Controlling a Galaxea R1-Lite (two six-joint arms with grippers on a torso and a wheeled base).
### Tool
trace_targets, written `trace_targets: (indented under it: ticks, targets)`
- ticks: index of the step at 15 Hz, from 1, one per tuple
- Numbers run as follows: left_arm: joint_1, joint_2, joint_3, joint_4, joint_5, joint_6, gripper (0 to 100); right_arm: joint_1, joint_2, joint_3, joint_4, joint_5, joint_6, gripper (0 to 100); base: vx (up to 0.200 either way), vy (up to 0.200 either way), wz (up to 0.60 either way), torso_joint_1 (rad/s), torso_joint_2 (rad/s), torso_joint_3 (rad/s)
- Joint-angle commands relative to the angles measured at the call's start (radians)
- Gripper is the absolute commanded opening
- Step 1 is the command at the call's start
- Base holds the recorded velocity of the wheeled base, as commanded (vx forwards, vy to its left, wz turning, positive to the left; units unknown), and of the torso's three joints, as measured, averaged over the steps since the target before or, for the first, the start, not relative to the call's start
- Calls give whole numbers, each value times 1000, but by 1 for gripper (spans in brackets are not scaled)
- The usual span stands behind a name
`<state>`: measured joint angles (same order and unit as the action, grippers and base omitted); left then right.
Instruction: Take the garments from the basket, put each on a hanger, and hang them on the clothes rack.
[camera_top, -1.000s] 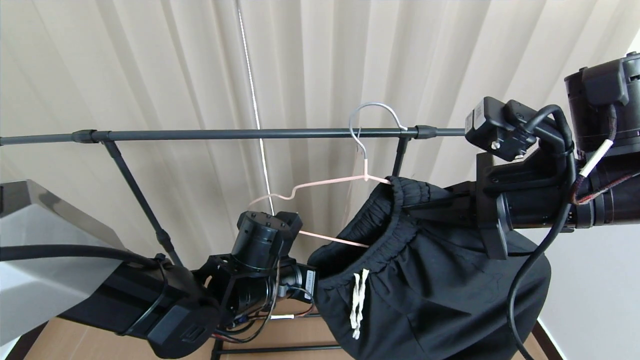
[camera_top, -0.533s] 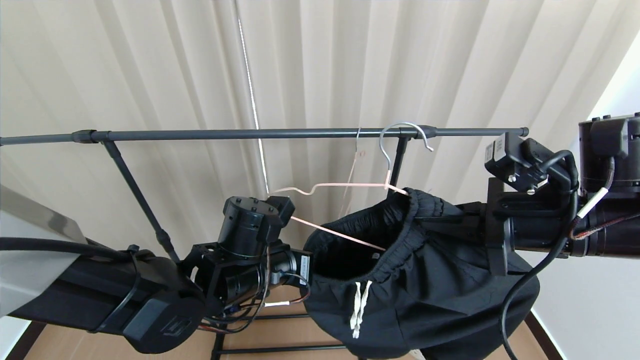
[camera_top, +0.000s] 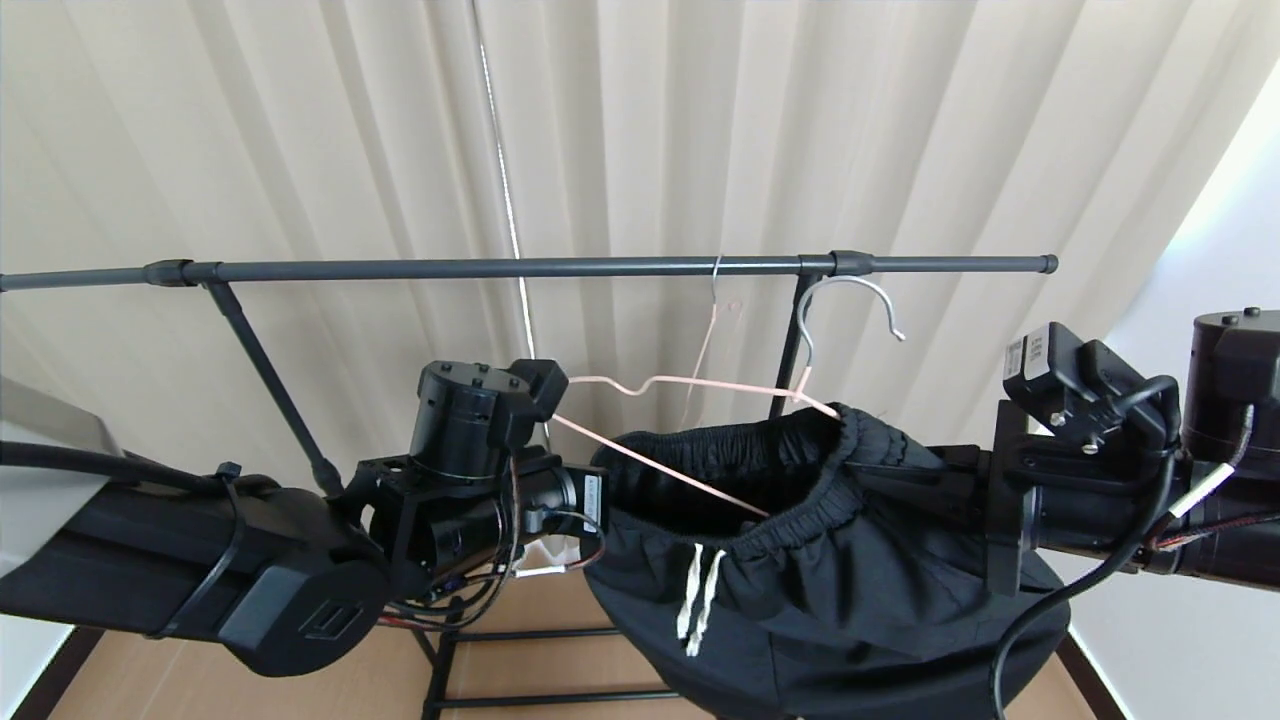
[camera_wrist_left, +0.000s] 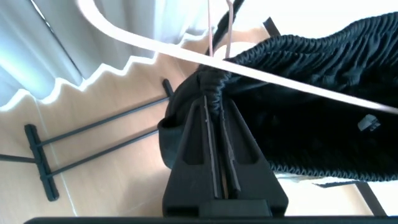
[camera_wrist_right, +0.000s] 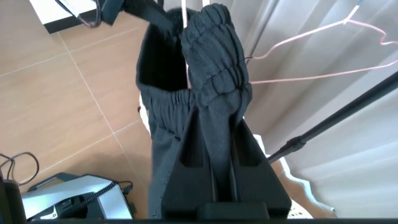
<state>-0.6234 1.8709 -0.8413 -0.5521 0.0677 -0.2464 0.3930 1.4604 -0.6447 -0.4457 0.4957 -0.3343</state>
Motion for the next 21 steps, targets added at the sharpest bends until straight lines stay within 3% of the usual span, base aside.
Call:
trace_targets:
  ticks: [1, 5, 7, 15, 19, 21]
  targets:
    - [10, -29, -1, 1, 1, 2, 0, -8, 3, 3, 1, 0, -3, 0, 0, 0, 0, 0, 0, 0]
    - [47, -44, 1, 3, 3, 22, 0, -17, 12, 11, 1, -2, -20, 0, 0, 0, 0, 0, 0, 0]
    - [85, -47, -1, 3, 4, 56, 0, -71, 32, 20, -1, 0, -108, 0, 0, 0, 0, 0, 0, 0]
    - [136, -53, -28, 9, 20, 90, 0, -103, 35, 51, 2, 1, -224, 0, 0, 0, 0, 0, 0, 0]
    - [168, -70, -85, 72, 18, 98, 0, -115, 35, 51, 2, 0, -227, 0, 0, 0, 0, 0, 0, 0]
    - [172, -98, -154, 181, 18, 127, 0, -128, 43, 51, 4, -8, -249, 0, 0, 0, 0, 0, 0, 0]
